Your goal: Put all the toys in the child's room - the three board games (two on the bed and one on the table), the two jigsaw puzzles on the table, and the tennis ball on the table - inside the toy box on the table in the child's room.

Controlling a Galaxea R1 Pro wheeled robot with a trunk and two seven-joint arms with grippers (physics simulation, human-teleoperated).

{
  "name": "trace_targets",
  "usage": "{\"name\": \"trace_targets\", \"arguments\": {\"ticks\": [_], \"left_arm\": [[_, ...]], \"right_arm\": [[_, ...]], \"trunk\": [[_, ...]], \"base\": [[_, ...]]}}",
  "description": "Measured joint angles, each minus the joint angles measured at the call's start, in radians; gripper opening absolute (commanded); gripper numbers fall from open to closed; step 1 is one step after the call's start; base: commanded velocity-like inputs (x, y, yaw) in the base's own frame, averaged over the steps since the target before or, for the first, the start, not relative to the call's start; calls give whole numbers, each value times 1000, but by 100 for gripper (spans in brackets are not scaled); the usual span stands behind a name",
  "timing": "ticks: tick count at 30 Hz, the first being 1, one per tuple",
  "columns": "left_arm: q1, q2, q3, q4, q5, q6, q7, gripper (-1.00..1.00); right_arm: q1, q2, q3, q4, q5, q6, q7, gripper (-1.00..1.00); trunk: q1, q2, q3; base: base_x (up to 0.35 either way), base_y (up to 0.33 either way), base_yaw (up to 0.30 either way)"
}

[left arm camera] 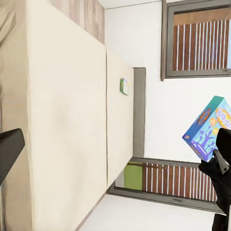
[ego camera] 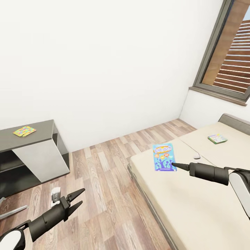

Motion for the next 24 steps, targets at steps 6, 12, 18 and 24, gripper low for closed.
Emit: {"name": "trace_targets", "arguments": {"ticks": [6,12,18,24], "left_arm": [[0,0,0,0,0,0,0,100],[0,0,0,0,0,0,0,100],[28,28,28,2,11,-21,-29,100],[61,62,61,6,14,-31,-63,100]], "right_arm": [[0,0,0,0,0,0,0,-100],[0,0,0,0,0,0,0,-100],[16,20,29,-29,-35,6,25,-100],[21,54,60,-63,-62,6,32,-100]], "trunk": [[0,0,0],[0,0,0],[0,0,0],[0,0,0]], "base": [[0,0,0],[0,0,0],[0,0,0],[0,0,0]]}}
